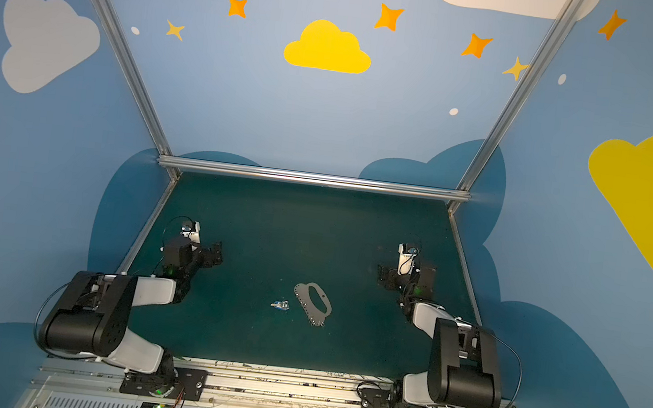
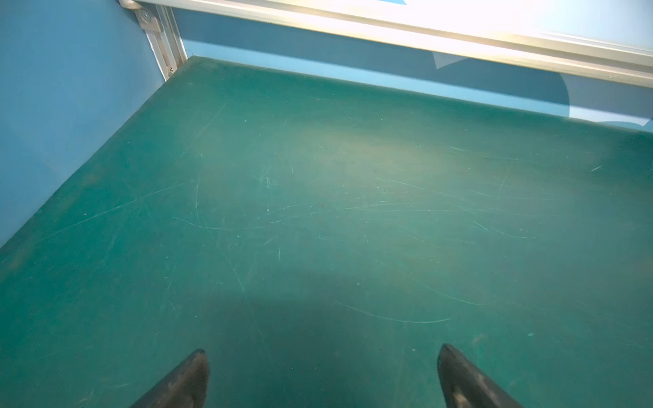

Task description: Put the keys on the keyring

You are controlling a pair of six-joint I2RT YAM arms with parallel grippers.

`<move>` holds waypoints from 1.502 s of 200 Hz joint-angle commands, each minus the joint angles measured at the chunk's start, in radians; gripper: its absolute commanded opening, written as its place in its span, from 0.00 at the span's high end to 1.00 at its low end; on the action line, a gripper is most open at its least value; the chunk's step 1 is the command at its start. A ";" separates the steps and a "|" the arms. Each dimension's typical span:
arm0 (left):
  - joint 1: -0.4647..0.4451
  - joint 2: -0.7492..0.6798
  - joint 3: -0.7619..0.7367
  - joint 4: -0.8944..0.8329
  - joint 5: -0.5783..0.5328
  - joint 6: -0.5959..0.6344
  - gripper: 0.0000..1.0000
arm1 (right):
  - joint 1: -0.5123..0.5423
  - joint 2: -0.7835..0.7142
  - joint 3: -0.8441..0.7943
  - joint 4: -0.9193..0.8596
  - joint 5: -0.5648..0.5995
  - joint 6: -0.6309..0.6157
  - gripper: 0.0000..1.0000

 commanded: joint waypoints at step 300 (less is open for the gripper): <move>-0.187 -0.510 0.301 -0.811 0.146 -0.138 0.00 | 0.208 -0.471 0.263 -0.955 -0.349 -0.783 0.18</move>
